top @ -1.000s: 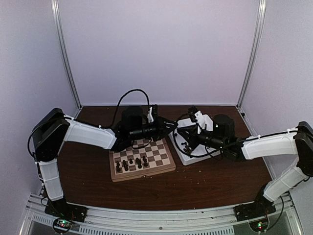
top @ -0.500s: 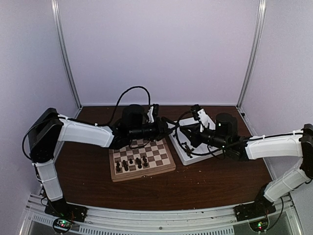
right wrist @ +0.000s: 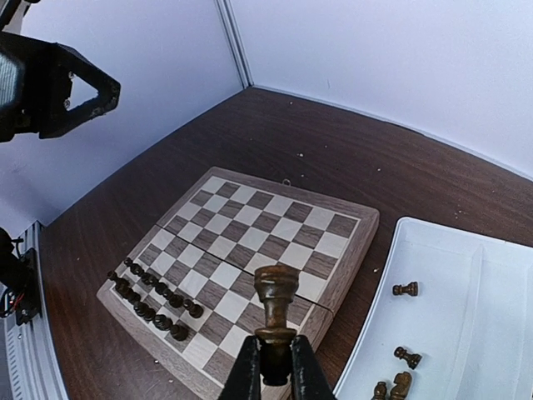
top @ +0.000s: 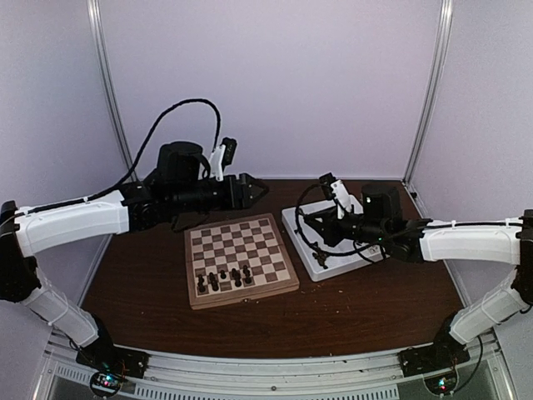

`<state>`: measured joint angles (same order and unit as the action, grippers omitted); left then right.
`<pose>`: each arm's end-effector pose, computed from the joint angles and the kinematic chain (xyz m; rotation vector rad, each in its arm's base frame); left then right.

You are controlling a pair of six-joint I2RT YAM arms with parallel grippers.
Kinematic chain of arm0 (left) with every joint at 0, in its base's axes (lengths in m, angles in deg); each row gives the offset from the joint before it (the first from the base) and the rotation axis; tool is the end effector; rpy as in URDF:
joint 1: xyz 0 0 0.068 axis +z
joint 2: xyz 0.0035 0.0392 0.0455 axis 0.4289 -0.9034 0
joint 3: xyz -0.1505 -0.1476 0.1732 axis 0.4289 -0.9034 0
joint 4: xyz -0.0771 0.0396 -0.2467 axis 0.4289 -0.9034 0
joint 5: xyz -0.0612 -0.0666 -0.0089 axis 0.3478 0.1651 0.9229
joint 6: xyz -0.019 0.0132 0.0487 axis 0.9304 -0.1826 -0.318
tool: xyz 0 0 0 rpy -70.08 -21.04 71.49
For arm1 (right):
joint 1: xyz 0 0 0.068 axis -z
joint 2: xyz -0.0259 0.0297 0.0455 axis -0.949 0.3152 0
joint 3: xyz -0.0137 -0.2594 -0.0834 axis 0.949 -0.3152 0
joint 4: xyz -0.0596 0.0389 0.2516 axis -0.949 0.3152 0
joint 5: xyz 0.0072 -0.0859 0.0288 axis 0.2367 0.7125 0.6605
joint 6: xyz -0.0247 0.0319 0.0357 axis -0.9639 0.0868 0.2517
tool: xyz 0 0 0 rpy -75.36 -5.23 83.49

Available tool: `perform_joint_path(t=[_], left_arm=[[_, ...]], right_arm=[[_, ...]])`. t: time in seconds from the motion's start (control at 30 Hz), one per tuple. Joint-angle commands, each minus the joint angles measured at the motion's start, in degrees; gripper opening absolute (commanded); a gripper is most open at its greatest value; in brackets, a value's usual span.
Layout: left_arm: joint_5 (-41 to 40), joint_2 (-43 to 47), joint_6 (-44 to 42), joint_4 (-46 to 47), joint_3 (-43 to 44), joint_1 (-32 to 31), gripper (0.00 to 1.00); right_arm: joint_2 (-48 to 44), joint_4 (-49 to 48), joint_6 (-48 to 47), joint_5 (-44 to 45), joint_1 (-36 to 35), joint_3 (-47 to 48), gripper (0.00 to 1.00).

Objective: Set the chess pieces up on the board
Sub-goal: Place the chess piece on the chessboard.

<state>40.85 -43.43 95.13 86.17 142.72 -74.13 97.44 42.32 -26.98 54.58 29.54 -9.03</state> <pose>0.2283 -0.2662 0.3318 0.2301 2.0317 -1.1421 0.2229 0.2144 0.2515 -0.7204 1.8248 0.8794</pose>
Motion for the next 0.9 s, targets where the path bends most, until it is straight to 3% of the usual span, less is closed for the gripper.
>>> perform_joint_path(t=[0.0,0.37,0.67,0.87], left_arm=[[-4.78,5.06,-12.46,-8.05,-3.04,0.23,0.70],[-15.28,13.53,-21.26,-13.85,-8.55,0.22,0.70],[-15.03,15.72,-24.21,-12.89,-11.47,0.21,0.70],[-16.56,17.18,-26.01,-12.67,-12.87,0.21,0.70]], right_arm=[[0.78,17.23,0.99,-4.01,-0.01,8.41,0.00],[9.12,55.64,3.00,-5.81,-1.02,31.07,0.00],[20.62,74.97,2.89,-3.55,-3.89,46.15,0.00],[30.05,81.92,2.18,-1.92,-6.02,53.48,0.00]])
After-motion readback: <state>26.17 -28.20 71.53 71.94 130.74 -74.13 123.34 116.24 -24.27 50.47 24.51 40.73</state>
